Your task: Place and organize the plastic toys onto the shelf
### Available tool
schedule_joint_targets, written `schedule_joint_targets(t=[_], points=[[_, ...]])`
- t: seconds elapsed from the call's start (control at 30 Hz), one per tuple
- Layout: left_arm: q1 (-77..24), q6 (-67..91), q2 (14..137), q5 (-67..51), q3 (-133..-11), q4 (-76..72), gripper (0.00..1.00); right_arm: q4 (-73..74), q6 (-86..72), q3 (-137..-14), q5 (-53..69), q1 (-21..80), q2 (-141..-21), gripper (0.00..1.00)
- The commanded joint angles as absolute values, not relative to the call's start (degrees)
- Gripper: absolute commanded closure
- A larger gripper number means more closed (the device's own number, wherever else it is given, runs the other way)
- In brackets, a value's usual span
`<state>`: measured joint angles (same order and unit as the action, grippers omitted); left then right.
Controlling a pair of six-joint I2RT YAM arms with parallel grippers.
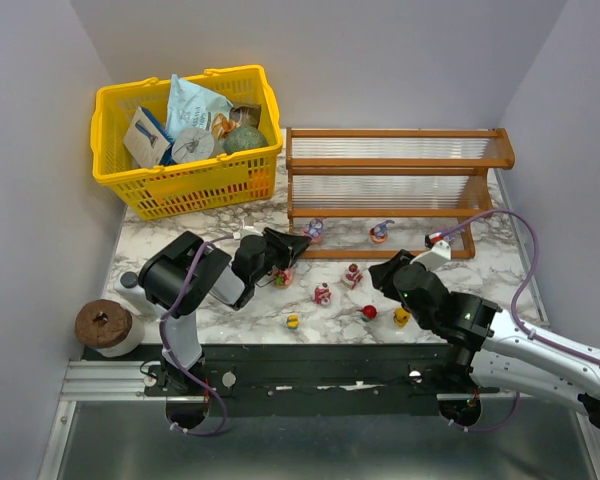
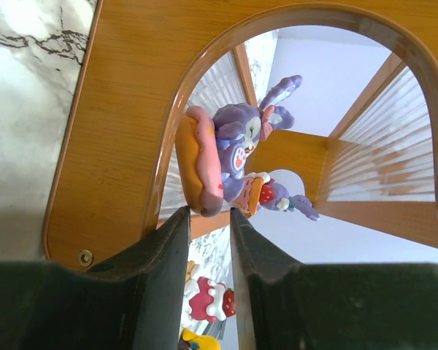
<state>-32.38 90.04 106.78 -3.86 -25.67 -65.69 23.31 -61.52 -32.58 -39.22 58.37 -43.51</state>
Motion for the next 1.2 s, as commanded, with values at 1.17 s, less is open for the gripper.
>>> schedule_joint_targets(t=[1.17], points=[[-32.61, 86.92, 97.04, -4.31, -34.28, -14.68, 0.60, 24.79, -64.60, -32.08, -42.28, 58.01, -42.19, 0.55]])
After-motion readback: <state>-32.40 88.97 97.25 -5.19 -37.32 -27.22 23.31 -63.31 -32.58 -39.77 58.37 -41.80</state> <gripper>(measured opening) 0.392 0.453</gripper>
